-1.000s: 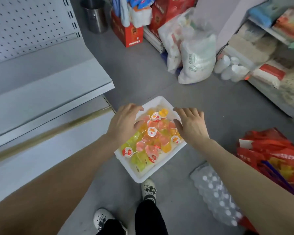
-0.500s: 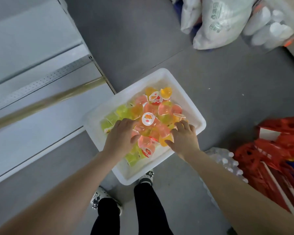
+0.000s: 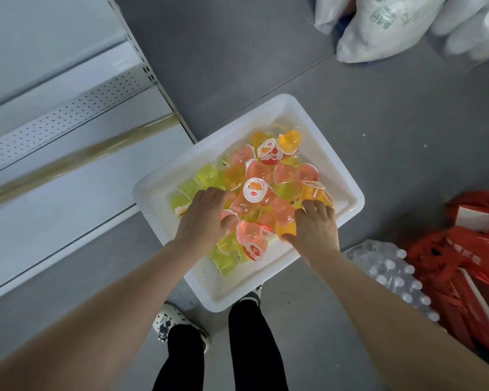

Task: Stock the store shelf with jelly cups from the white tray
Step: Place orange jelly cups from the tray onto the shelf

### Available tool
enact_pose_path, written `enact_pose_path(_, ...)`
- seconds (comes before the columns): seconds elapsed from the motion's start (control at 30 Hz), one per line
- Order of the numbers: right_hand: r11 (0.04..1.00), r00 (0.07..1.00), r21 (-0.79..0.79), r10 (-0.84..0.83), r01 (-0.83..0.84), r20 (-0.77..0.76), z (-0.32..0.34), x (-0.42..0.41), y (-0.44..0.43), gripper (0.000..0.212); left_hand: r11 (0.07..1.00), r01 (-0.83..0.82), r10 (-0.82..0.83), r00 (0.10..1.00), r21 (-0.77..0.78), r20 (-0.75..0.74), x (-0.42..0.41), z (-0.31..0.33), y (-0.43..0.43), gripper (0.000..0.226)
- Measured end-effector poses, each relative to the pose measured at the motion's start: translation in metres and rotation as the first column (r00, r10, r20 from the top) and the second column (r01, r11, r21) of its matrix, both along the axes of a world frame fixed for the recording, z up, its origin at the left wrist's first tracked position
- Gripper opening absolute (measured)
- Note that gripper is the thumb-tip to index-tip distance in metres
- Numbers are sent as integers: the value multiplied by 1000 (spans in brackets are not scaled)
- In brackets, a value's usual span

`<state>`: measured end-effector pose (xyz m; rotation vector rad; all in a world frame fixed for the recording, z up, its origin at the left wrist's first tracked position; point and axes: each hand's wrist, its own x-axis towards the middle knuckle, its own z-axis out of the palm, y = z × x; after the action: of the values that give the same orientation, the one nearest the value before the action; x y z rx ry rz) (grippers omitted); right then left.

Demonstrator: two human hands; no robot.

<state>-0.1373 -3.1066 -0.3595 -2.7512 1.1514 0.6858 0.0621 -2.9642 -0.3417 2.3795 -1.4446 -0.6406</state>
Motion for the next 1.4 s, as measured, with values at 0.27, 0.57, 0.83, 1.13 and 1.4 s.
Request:
enact_pose_path(0.27, 993, 999, 110, 46, -43, -25, 0, -14, -13, 54, 991, 127, -131, 986, 39, 108, 24, -31, -47, 68)
enact_pose_path(0.57, 986, 999, 160, -33, 39, -41, 6, 2, -16, 69, 950, 141, -216, 940, 278, 263, 42, -29, -54, 51)
enact_pose_path(0.83, 946, 902, 276, -262, 170, 342, 54, 30, -27, 56, 966, 1, -42, 988, 260, 150, 36, 1, -11, 48)
enact_pose_path(1.13, 953, 867, 301, -132, -22, 481, 132, 72, -8, 58, 977, -139, 143, 990, 164, -14, 38, 97, 27, 64)
enact_pose_path(1.4, 976, 766, 217, -117, -31, 633, 223, 107, 37, 37, 976, -217, 217, 975, 9, -55, 60, 199, 78, 56)
